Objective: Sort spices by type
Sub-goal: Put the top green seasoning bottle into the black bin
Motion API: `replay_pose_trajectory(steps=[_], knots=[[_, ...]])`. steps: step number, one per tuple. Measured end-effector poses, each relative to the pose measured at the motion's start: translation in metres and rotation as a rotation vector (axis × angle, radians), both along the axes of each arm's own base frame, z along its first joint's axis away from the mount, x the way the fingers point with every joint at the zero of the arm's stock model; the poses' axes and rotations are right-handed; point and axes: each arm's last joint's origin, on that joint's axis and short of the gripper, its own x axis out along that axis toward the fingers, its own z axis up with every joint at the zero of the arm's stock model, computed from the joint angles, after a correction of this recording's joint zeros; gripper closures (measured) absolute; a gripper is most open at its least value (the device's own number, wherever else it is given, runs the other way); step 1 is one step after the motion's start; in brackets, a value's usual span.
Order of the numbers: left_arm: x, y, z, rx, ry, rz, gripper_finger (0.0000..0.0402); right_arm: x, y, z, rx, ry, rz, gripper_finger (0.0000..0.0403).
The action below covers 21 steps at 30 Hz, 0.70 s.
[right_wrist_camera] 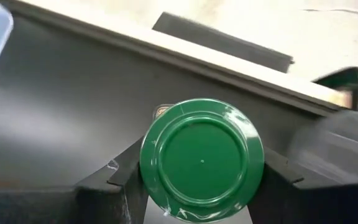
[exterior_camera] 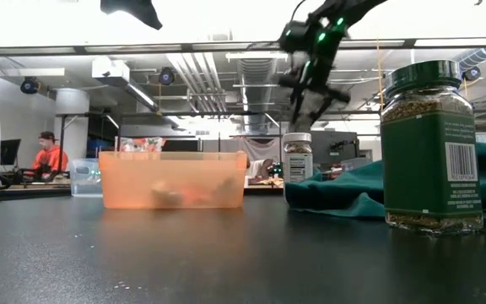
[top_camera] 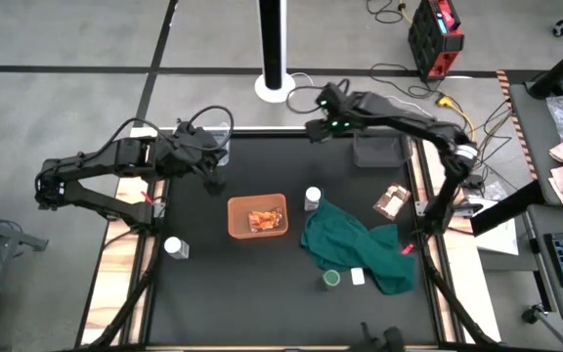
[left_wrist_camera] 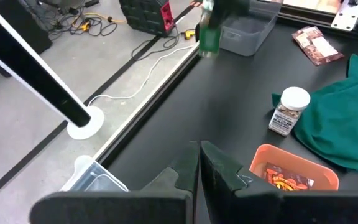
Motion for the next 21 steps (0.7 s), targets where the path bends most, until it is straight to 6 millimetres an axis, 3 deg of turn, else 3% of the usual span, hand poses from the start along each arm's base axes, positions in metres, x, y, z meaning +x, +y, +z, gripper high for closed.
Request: replay_pose_trajectory(steps=[10, 16, 21], knots=[[0.000, 0.000, 0.000, 0.001, 0.000, 0.000, 0.0402, -0.074, -0.001, 0.042, -0.010, 0.070, -0.169, 0.0212], [0.000, 0.000, 0.000, 0.001, 0.000, 0.000, 0.0402, -0.101, -0.004, 0.051, -0.017, 0.091, -0.225, 0.0212], [0.000, 0.000, 0.000, 0.001, 0.000, 0.000, 0.0402, -0.118, -0.004, 0.040, 0.004, 0.116, -0.258, 0.0212]])
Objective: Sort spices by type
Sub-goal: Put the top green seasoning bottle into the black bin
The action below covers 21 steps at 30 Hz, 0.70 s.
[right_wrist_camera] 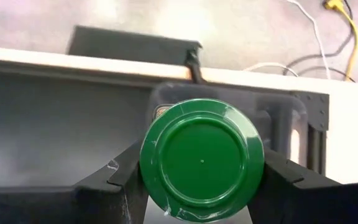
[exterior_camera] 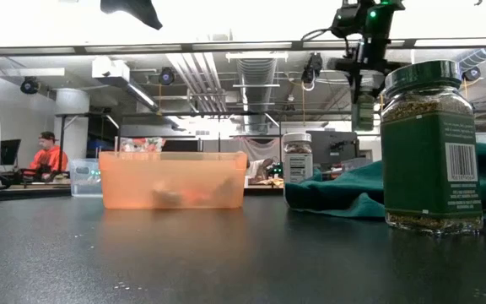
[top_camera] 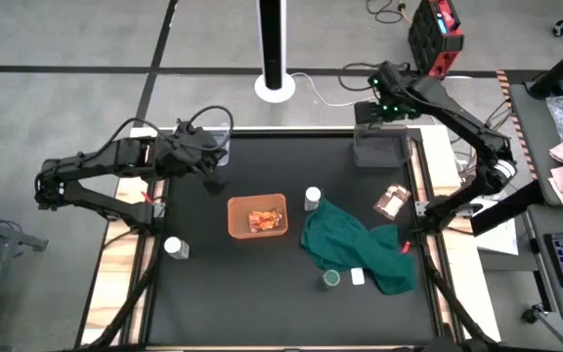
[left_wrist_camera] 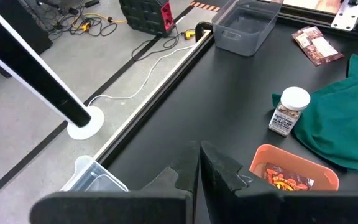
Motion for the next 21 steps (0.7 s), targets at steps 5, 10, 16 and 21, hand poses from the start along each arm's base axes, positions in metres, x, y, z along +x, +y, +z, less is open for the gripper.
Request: replay_pose_trajectory(steps=[5, 10, 16, 21], knots=[[0.000, 0.000, 0.000, 0.000, 0.000, 0.000, 0.0402, -0.009, -0.001, -0.025, 0.016, 0.024, -0.005, 0.0212], [0.000, 0.000, 0.000, 0.000, 0.000, 0.000, 0.0402, -0.013, -0.007, -0.053, 0.015, 0.006, -0.025, 0.0212], [0.000, 0.000, 0.000, 0.000, 0.000, 0.000, 0.0402, -0.009, -0.014, -0.087, 0.023, -0.037, -0.040, 0.0212], [0.000, 0.000, 0.000, 0.000, 0.000, 0.000, 0.0402, -0.008, -0.014, -0.101, 0.024, -0.048, -0.054, 0.0212]])
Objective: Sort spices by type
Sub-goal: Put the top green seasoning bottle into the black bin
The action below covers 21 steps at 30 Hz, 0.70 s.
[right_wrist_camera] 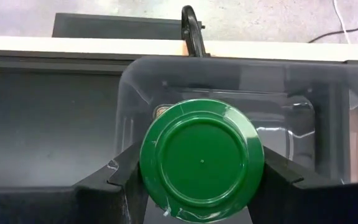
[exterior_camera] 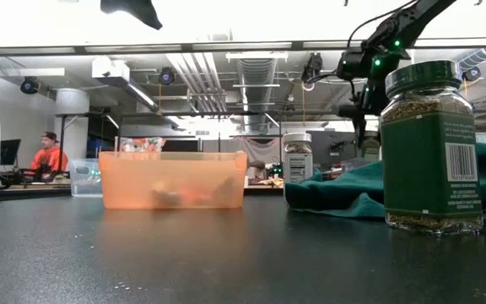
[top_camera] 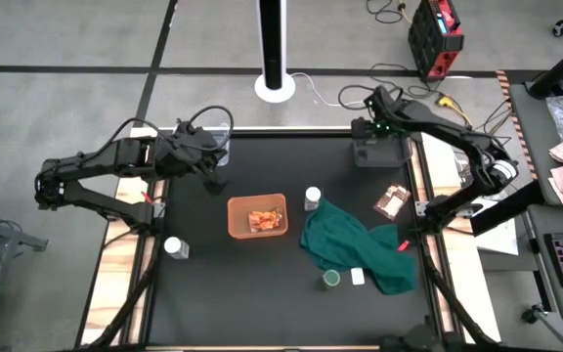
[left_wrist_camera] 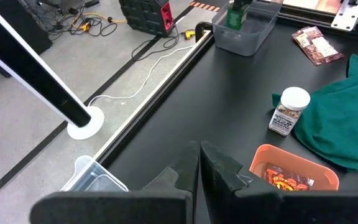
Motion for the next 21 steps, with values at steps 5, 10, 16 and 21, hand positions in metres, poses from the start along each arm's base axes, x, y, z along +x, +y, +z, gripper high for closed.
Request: replay_pose_trajectory(steps=[5, 10, 16, 21], knots=[[0.000, 0.000, 0.000, 0.000, 0.000, 0.000, 0.0402, 0.000, 0.000, -0.007, -0.010, -0.014, -0.013, 0.0212], [0.000, 0.000, 0.000, 0.000, 0.000, 0.001, 0.0402, 0.002, -0.003, -0.011, -0.024, -0.020, -0.012, 0.0212], [0.000, 0.000, 0.000, 0.001, 0.000, 0.002, 0.0402, 0.010, -0.004, -0.017, -0.026, -0.018, 0.009, 0.0212], [0.000, 0.000, 0.000, 0.000, -0.002, 0.004, 0.0402, 0.016, -0.002, -0.022, -0.031, 0.011, 0.013, 0.0212]])
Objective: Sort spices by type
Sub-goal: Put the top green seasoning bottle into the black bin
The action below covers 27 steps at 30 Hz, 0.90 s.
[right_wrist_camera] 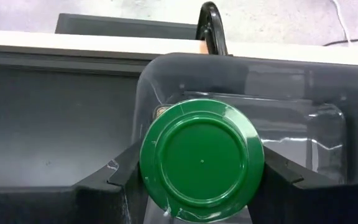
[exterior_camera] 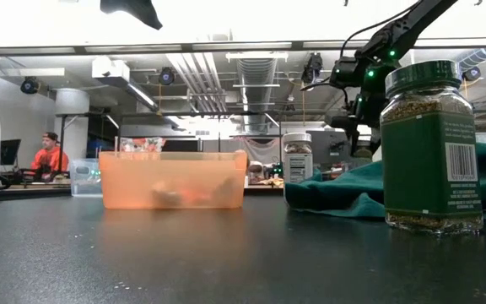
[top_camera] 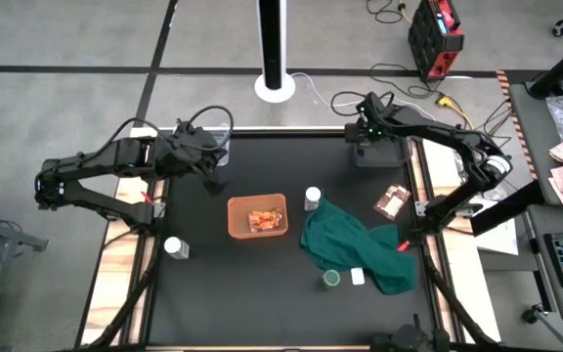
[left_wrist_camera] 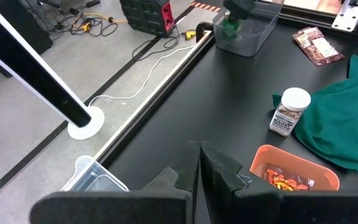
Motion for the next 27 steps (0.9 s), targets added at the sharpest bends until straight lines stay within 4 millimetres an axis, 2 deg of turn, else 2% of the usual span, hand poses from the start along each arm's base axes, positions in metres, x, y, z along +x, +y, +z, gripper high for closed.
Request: replay_pose_trajectory(steps=[12, 19, 27], knots=[[0.001, 0.000, 0.001, 0.005, -0.017, 0.006, 0.0402, 0.001, -0.001, -0.003, -0.004, 0.018, -0.002, 0.0212], [0.001, 0.000, 0.001, 0.012, -0.016, 0.015, 0.0402, 0.004, -0.004, -0.014, 0.026, 0.051, 0.013, 0.0211], [0.001, 0.001, 0.001, 0.013, -0.016, 0.016, 0.0402, 0.005, -0.005, -0.016, 0.026, 0.053, 0.011, 0.0178]])
